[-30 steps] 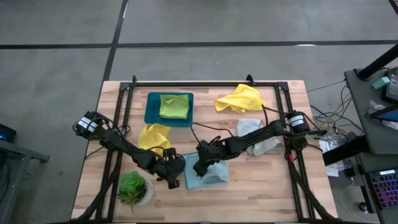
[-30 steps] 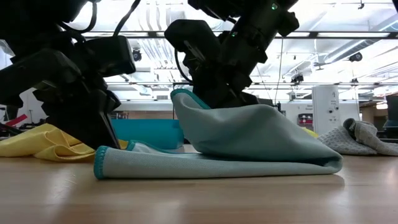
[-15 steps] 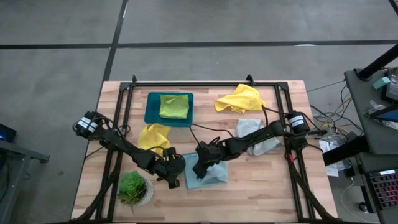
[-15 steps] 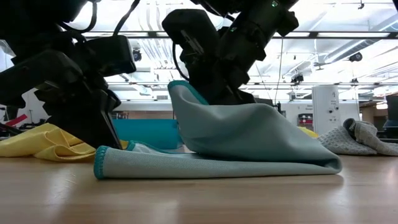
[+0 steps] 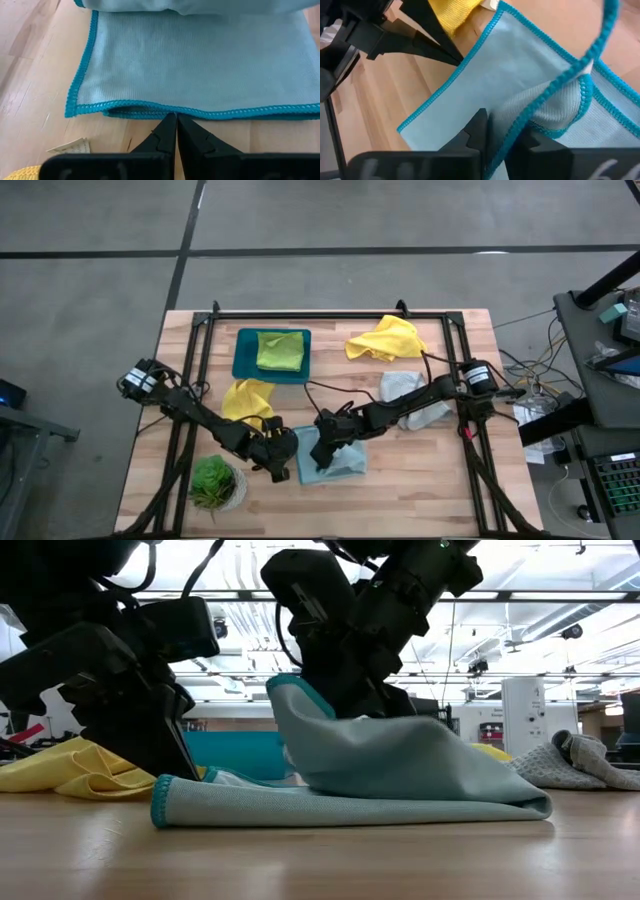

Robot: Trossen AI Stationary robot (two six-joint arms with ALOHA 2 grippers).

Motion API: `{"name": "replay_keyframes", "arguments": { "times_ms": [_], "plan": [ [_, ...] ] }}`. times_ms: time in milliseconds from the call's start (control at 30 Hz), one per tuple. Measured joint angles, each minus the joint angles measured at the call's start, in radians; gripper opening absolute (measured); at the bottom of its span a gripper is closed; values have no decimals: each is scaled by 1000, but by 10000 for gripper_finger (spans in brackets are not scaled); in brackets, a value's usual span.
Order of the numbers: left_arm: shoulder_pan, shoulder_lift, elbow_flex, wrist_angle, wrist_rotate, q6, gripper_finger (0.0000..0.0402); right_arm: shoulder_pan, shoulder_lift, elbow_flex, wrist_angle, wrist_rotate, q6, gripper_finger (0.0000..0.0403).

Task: Fold microfiber towels
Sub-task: Fold the blue microfiber towel

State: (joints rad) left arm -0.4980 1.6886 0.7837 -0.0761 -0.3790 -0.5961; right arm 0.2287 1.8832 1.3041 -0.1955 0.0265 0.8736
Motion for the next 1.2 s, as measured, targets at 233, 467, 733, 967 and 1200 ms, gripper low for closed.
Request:
{"name": "replay_keyframes", "arguments": {
  "times_ms": [233,467,733,967,1200],
  "plan": [
    [0,0,0,0,0,0,0,0,0,-1,33,0,-40,90],
    [0,0,0,1,0,0,0,0,0,-1,63,0,-74,148],
    [0,0,0,1,0,0,0,0,0,-1,68,0,-112,186],
    [-2,-1,11,0,20,0,0,-2,-15,-1,71,-1,-235,186],
    [-16,-4,52,-1,63,-1,0,16,-83,-1,2,3,-492,173]
  ]
}}
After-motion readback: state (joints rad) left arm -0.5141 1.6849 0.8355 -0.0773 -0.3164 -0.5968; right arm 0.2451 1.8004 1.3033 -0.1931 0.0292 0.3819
